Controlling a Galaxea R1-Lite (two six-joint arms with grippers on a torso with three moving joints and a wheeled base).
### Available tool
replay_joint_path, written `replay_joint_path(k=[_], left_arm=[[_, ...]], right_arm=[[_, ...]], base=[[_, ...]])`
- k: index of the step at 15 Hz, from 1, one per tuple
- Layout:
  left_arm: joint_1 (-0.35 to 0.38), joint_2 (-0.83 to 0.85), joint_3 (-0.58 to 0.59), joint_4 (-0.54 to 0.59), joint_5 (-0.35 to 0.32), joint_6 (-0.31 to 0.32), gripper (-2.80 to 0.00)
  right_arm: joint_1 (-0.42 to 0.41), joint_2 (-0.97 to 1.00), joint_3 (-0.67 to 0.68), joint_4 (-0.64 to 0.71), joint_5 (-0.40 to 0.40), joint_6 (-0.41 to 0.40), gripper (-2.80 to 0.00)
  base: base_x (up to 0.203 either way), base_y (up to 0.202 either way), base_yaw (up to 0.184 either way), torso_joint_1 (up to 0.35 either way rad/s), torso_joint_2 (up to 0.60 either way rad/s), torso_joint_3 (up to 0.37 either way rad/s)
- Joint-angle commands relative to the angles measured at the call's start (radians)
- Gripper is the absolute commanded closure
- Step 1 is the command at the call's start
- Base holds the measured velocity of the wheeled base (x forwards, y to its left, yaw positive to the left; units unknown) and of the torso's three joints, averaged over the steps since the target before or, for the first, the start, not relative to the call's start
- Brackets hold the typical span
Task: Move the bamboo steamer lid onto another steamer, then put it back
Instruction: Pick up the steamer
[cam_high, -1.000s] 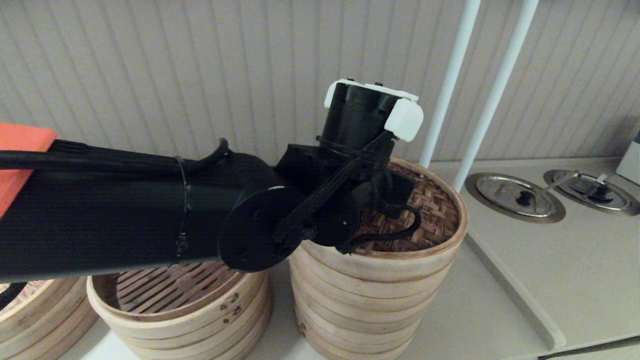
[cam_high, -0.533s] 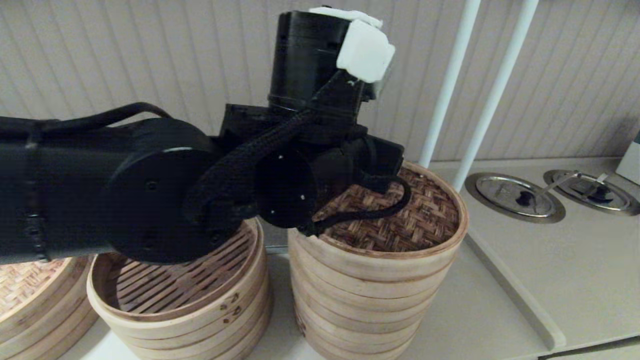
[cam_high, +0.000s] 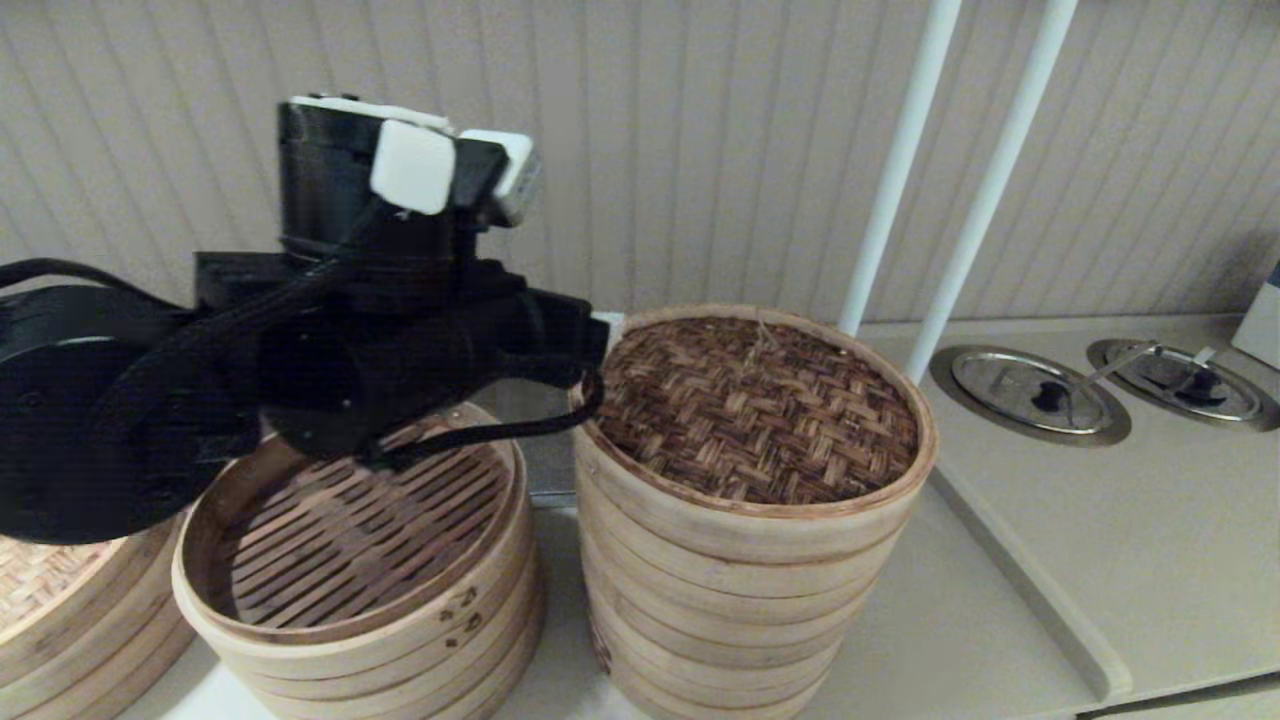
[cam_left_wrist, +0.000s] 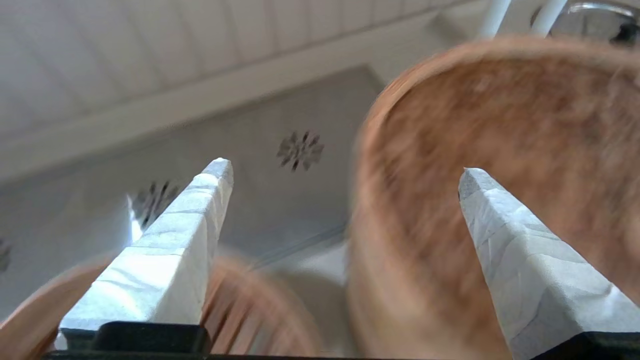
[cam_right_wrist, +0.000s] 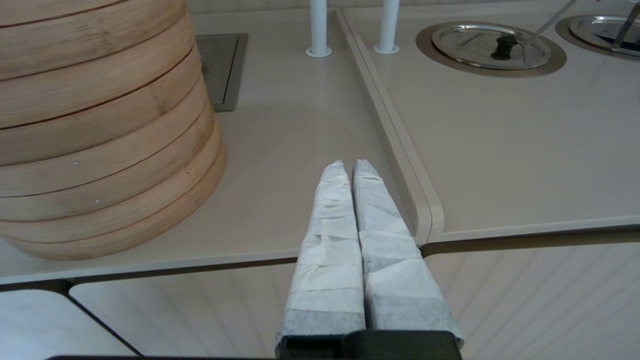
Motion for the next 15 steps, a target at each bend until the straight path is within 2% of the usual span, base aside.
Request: replay_joint_path(k=[1, 2, 4, 5, 6, 7, 10, 11, 12, 15], left_arm=[[0.125, -0.191, 0.139, 0.0, -0.076, -0.013, -2.8], [0.201, -0.266, 0.19, 0.005, -0.113, -0.017, -2.8], [0.403, -0.399, 0.284, 0.038, -0.204, -0.02, -2.8], [0.513, -0.479, 0.338, 0.063, -0.281, -0.022, -2.8], [0.577, -0.555, 0.392, 0.082, -0.34, -0.022, -2.8], [0.615, -0.634, 0.469, 0.099, -0.381, -0.021, -2.8], [0.656, -0.845, 0.654, 0.132, -0.433, -0.017, -2.8], [0.663, -0.907, 0.692, 0.15, -0.441, -0.017, -2.67], [0.669, -0.964, 0.722, 0.174, -0.447, -0.016, 0.0], [0.676, -1.127, 0.798, 0.245, -0.447, -0.016, 0.0]], right_arm=[[0.0, 0.0, 0.003, 0.0, -0.001, 0.0, 0.0], [0.0, 0.0, 0.003, 0.0, -0.001, 0.0, 0.0], [0.0, 0.0, 0.003, 0.0, -0.001, 0.0, 0.0], [0.0, 0.0, 0.003, 0.0, 0.0, 0.0, 0.0], [0.0, 0.0, 0.003, 0.0, -0.001, 0.0, 0.0], [0.0, 0.0, 0.003, 0.0, -0.001, 0.0, 0.0], [0.0, 0.0, 0.003, 0.0, -0.001, 0.0, 0.0], [0.0, 0.0, 0.003, 0.0, -0.001, 0.0, 0.0], [0.0, 0.0, 0.003, 0.0, -0.001, 0.0, 0.0], [0.0, 0.0, 0.003, 0.0, 0.001, 0.0, 0.0]], base=[[0.0, 0.0, 0.0, 0.0, 0.0, 0.0], [0.0, 0.0, 0.0, 0.0, 0.0, 0.0], [0.0, 0.0, 0.0, 0.0, 0.0, 0.0], [0.0, 0.0, 0.0, 0.0, 0.0, 0.0], [0.0, 0.0, 0.0, 0.0, 0.0, 0.0], [0.0, 0.0, 0.0, 0.0, 0.0, 0.0], [0.0, 0.0, 0.0, 0.0, 0.0, 0.0], [0.0, 0.0, 0.0, 0.0, 0.0, 0.0], [0.0, 0.0, 0.0, 0.0, 0.0, 0.0], [0.0, 0.0, 0.0, 0.0, 0.0, 0.0]])
